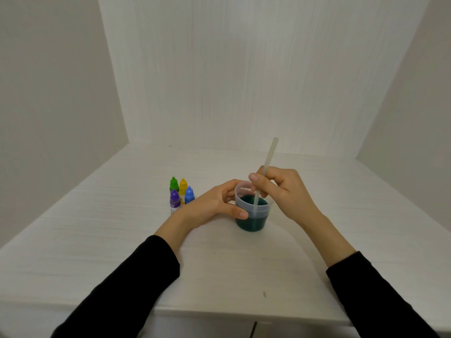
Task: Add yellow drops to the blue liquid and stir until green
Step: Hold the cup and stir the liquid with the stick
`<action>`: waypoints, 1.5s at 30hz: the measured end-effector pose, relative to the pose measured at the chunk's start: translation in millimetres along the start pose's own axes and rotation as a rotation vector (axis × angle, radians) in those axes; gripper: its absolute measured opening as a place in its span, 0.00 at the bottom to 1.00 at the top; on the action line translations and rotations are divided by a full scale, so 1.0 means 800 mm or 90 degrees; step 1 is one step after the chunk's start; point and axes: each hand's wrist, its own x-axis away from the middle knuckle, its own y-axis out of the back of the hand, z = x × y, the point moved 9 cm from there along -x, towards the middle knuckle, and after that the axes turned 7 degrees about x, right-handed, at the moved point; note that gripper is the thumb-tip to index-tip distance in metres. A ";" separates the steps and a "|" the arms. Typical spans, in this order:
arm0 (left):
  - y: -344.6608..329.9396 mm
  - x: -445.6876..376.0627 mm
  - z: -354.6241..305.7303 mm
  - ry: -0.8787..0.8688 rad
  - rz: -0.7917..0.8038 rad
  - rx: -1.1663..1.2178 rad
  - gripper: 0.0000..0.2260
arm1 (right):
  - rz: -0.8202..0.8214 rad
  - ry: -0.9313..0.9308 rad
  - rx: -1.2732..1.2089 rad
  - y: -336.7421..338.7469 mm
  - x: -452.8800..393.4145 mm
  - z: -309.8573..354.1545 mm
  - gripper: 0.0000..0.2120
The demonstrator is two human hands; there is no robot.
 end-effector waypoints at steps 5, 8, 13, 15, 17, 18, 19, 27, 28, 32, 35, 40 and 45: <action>0.000 0.000 -0.002 -0.006 0.004 0.002 0.29 | 0.001 -0.033 0.013 -0.006 -0.003 -0.007 0.06; 0.001 -0.001 0.000 0.000 0.001 -0.001 0.29 | -0.028 -0.059 0.060 -0.001 -0.006 -0.017 0.05; 0.001 0.000 0.000 0.008 -0.002 0.002 0.32 | -0.059 -0.084 0.169 0.008 -0.011 -0.033 0.06; 0.000 0.000 0.000 0.007 -0.003 0.005 0.33 | -0.075 -0.079 0.236 0.015 -0.012 -0.038 0.09; 0.001 0.001 -0.001 0.010 -0.008 0.008 0.32 | -0.098 -0.073 0.317 0.023 -0.011 -0.039 0.13; 0.001 0.001 -0.001 0.011 -0.010 0.009 0.32 | -0.114 -0.070 0.348 0.028 -0.011 -0.039 0.15; 0.001 0.001 -0.001 0.010 -0.010 0.010 0.32 | -0.129 -0.068 0.368 0.031 -0.010 -0.038 0.16; 0.003 0.001 0.001 0.012 -0.012 0.004 0.34 | -0.089 -0.095 0.133 0.026 -0.005 -0.034 0.17; 0.003 0.001 0.001 0.012 -0.012 0.001 0.34 | -0.075 -0.089 0.098 0.022 -0.004 -0.031 0.17; 0.001 0.000 0.001 0.009 -0.005 0.002 0.33 | -0.028 -0.056 0.009 0.007 -0.002 -0.015 0.14; -0.001 0.001 0.000 0.008 0.000 -0.005 0.35 | -0.010 -0.042 0.008 0.000 -0.002 -0.010 0.09; -0.002 0.000 -0.002 0.006 0.004 -0.004 0.35 | -0.020 -0.067 0.017 -0.002 -0.004 -0.018 0.05; -0.002 0.001 -0.002 0.001 0.005 0.000 0.36 | -0.036 -0.101 0.051 -0.002 -0.008 -0.029 0.05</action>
